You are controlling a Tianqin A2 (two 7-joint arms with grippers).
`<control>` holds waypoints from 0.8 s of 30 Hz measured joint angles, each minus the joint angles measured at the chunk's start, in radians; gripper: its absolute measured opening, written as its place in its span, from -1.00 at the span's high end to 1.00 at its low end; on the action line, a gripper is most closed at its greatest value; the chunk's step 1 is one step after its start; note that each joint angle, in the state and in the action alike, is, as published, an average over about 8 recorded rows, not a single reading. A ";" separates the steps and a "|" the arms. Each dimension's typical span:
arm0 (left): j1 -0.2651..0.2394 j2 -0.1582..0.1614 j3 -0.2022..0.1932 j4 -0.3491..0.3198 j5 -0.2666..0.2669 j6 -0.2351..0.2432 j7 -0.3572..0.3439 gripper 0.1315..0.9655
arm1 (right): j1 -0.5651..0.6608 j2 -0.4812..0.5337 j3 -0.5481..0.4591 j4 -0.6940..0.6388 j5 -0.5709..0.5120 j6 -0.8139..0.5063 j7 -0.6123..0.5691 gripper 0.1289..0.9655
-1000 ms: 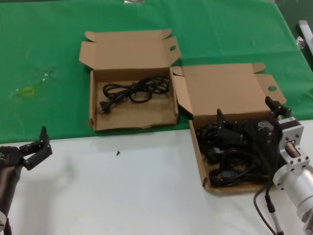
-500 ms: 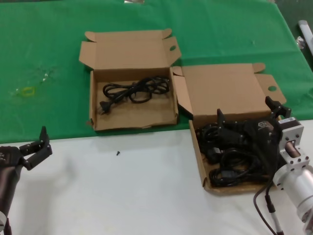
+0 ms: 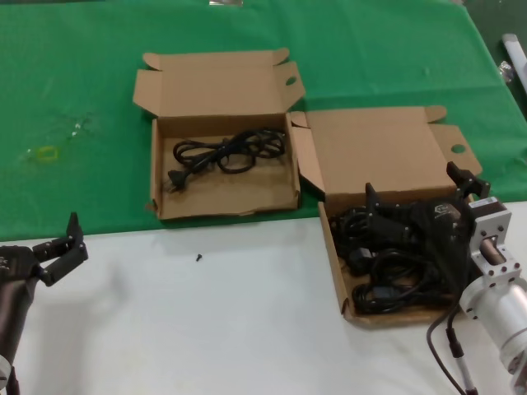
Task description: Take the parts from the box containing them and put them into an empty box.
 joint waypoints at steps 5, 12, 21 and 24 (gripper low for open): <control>0.000 0.000 0.000 0.000 0.000 0.000 0.000 -1.00 | 0.000 0.000 0.000 0.000 0.000 0.000 0.000 -1.00; 0.000 0.000 0.000 0.000 0.000 0.000 0.000 -1.00 | 0.000 0.000 0.000 0.000 0.000 0.000 0.000 -1.00; 0.000 0.000 0.000 0.000 0.000 0.000 0.000 -1.00 | 0.000 0.000 0.000 0.000 0.000 0.000 0.000 -1.00; 0.000 0.000 0.000 0.000 0.000 0.000 0.000 -1.00 | 0.000 0.000 0.000 0.000 0.000 0.000 0.000 -1.00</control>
